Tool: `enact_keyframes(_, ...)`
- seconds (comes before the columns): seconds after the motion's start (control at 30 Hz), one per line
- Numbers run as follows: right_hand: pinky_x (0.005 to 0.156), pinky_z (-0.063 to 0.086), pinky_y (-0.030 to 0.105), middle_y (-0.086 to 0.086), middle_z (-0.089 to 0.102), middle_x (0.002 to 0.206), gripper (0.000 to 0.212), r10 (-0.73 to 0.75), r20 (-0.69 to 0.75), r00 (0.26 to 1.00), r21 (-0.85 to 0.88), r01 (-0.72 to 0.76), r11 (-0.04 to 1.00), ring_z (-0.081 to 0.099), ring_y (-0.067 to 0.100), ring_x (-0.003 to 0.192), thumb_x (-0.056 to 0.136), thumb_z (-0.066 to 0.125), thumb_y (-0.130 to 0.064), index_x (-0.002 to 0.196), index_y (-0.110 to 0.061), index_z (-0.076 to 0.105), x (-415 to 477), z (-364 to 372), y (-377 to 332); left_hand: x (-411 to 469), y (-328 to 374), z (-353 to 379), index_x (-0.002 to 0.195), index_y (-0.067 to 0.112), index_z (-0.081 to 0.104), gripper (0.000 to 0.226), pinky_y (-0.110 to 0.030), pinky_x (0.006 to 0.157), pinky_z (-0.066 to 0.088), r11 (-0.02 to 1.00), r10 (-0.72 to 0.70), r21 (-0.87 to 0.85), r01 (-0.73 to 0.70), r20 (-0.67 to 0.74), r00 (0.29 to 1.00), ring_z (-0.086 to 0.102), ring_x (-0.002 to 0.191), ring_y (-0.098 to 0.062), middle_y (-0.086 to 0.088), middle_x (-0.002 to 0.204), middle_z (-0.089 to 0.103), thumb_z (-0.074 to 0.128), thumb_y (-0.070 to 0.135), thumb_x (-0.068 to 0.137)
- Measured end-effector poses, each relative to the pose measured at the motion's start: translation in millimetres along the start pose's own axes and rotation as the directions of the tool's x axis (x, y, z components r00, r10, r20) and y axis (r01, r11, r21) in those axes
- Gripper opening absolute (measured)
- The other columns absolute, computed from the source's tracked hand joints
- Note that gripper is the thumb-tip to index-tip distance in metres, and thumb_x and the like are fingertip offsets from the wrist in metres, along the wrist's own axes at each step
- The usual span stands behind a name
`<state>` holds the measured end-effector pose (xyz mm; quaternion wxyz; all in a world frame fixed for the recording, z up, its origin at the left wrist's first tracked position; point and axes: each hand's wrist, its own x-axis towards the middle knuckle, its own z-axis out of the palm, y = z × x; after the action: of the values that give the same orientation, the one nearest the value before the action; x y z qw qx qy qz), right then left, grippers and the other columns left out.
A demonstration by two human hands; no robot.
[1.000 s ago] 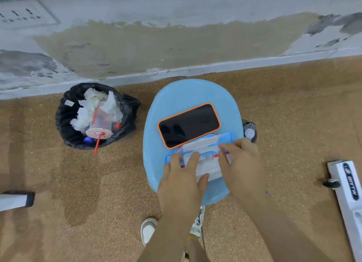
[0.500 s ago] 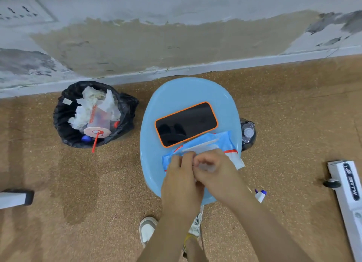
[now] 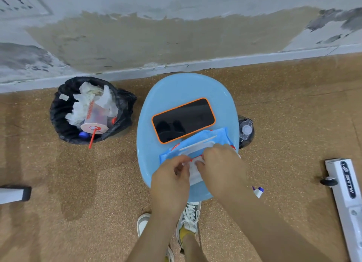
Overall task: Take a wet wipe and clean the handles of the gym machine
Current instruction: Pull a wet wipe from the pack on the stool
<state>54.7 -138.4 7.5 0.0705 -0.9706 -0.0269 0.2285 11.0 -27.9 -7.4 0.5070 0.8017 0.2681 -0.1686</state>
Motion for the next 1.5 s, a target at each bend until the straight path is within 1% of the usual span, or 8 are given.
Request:
enact_keyframes(0.23, 0.066, 0.031, 0.029, 0.010, 0.062, 0.104, 0.014, -0.003, 0.049, 0.999, -0.022, 0.004, 1.000, 0.057, 0.026, 0.099, 0.093, 0.045, -0.015, 0.094, -0.012, 0.059, 5.4, 1.0, -14.9, 0.6, 2.0, 3.3, 0.088, 0.031, 0.071, 0.020, -0.013, 0.072, 0.044, 0.999, 0.032, 0.038, -0.032, -0.013, 0.999, 0.060, 0.078, 0.001, 0.013, 0.081, 0.068, 0.059, 0.015, 0.089)
enact_keyframes(0.57, 0.067, 0.028, 0.029, 0.009, 0.061, 0.092, 0.022, -0.155, 0.128, 0.980, 0.162, 0.134, 0.978, 0.054, 0.027, 0.091, 0.089, 0.045, -0.026, 0.087, -0.007, 0.057, 9.2, -1.2, 5.7, 8.2, 5.5, 2.5, 0.101, 0.037, 0.067, 0.023, -0.030, 0.073, 0.046, 0.916, 0.162, 0.347, -0.201, 0.138, 0.977, 0.054, 0.083, -0.016, 0.006, 0.086, 0.045, 0.055, 0.022, 0.086)
enact_keyframes(0.73, 0.057, 0.031, 0.026, -0.006, 0.042, 0.061, 0.020, -0.074, 0.322, 0.944, 0.582, -0.136, 0.802, 0.040, 0.013, 0.062, 0.086, 0.051, -0.018, 0.067, -0.016, 0.046, 14.1, -8.8, 22.1, 13.0, 9.5, 4.7, 0.091, 0.035, 0.069, 0.011, -0.021, 0.068, 0.036, 0.956, 0.103, 0.270, -0.118, 0.070, 0.992, 0.053, 0.076, -0.009, 0.008, 0.087, 0.044, 0.066, 0.031, 0.081)
enact_keyframes(0.9, 0.063, 0.038, 0.016, -0.003, 0.039, 0.067, 0.020, -0.091, 0.371, 0.924, 0.858, -0.303, 0.415, 0.038, 0.010, 0.065, 0.093, 0.047, -0.009, 0.074, -0.014, 0.049, 15.1, -14.2, 32.5, 20.1, 13.6, 7.9, 0.073, 0.038, 0.067, 0.015, -0.014, 0.068, 0.032, 0.995, 0.055, 0.086, -0.058, 0.035, 0.998, 0.049, 0.075, -0.006, 0.012, 0.079, 0.042, 0.070, 0.025, 0.079)
enact_keyframes(1.1, 0.071, 0.041, 0.011, -0.001, 0.054, 0.088, 0.023, -0.098, 0.084, 0.992, 0.704, 0.011, 0.710, 0.054, 0.008, 0.074, 0.082, 0.068, -0.007, 0.101, -0.020, 0.068, 5.3, 10.7, 32.1, 27.8, 13.3, 2.6, 0.080, 0.027, 0.070, 0.013, -0.013, 0.063, 0.033, 1.000, 0.004, 0.000, -0.004, 0.156, 0.988, 0.048, 0.076, -0.008, 0.009, 0.076, 0.044, 0.061, 0.027, 0.089)
enact_keyframes(1.27, 0.073, 0.046, 0.021, 0.003, 0.070, 0.087, 0.016, 0.034, 0.126, 0.991, 0.877, -0.127, 0.464, 0.060, 0.011, 0.076, 0.088, 0.061, -0.005, 0.091, -0.013, 0.075, 6.7, 12.3, 34.0, 28.8, 10.9, 1.8, 0.079, 0.019, 0.070, 0.022, -0.020, 0.061, 0.032, 0.999, 0.030, 0.012, -0.034, 0.207, 0.978, 0.041, 0.066, -0.008, 0.007, 0.073, 0.037, 0.065, 0.040, 0.083)
enact_keyframes(1.4, 0.059, 0.034, 0.020, 0.000, 0.050, 0.064, 0.025, 0.030, 0.310, 0.950, 0.862, -0.294, 0.414, 0.040, 0.009, 0.059, 0.096, 0.048, -0.011, 0.078, -0.007, 0.065, 12.5, -1.3, 40.1, 27.6, 6.3, 6.8, 0.078, 0.038, 0.063, 0.007, -0.022, 0.072, 0.036, 0.992, 0.041, 0.107, -0.060, 0.173, 0.984, 0.046, 0.083, -0.012, 0.007, 0.086, 0.047, 0.065, 0.035, 0.084)
enact_keyframes(1.5, 0.061, 0.036, 0.022, 0.003, 0.049, 0.064, 0.023, 0.027, 0.369, 0.929, 0.879, -0.359, 0.313, 0.042, 0.012, 0.060, 0.097, 0.048, -0.018, 0.077, -0.009, 0.058, 18.5, -9.9, 41.2, 32.9, 5.0, 13.8, 0.058, 0.035, 0.053, 0.031, -0.034, 0.066, 0.039, 0.992, 0.042, 0.112, -0.053, 0.099, 0.994, 0.050, 0.081, -0.030, -0.001, 0.075, 0.048, 0.056, 0.033, 0.089)
